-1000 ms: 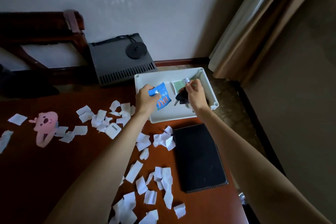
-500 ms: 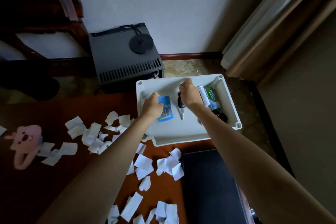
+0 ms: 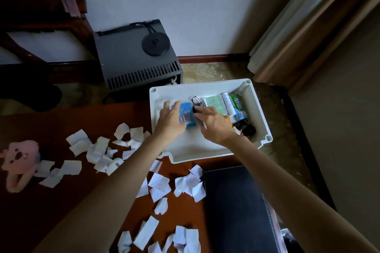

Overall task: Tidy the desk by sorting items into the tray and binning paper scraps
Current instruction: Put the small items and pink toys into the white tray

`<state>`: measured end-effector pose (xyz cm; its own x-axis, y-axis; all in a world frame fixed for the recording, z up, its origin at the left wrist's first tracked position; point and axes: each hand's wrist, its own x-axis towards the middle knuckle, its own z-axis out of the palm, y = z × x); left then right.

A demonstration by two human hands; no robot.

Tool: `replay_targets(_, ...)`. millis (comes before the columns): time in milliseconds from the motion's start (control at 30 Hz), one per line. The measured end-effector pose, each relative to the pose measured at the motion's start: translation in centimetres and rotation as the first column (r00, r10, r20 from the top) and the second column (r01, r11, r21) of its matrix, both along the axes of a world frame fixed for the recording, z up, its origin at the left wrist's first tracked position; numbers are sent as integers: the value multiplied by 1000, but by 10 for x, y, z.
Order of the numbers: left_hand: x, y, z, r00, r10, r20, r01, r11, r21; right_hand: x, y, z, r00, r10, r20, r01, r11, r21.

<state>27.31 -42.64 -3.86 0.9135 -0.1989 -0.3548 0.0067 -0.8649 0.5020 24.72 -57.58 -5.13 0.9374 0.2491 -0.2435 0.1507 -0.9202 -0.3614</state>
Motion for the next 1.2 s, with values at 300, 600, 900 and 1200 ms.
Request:
replay_targets(300,-1,-8,-16,991,-118,58,110,987,120,14,-12,-13,988,142,55,-135,984,-120)
replay_targets(600,2,-14,-14,989,-134,70,129,989,70,16,-11,-14,999,-45,17,44,998,54)
replay_targets(900,-8,-14,9,989,-140,41,138,989,51,1,0,8,983,-145,108,142,989,35)
replay_targets(1200,-54,70,69,937,172,304,-201,977,67,-40,98,56,944,-48,327,39,999,36)
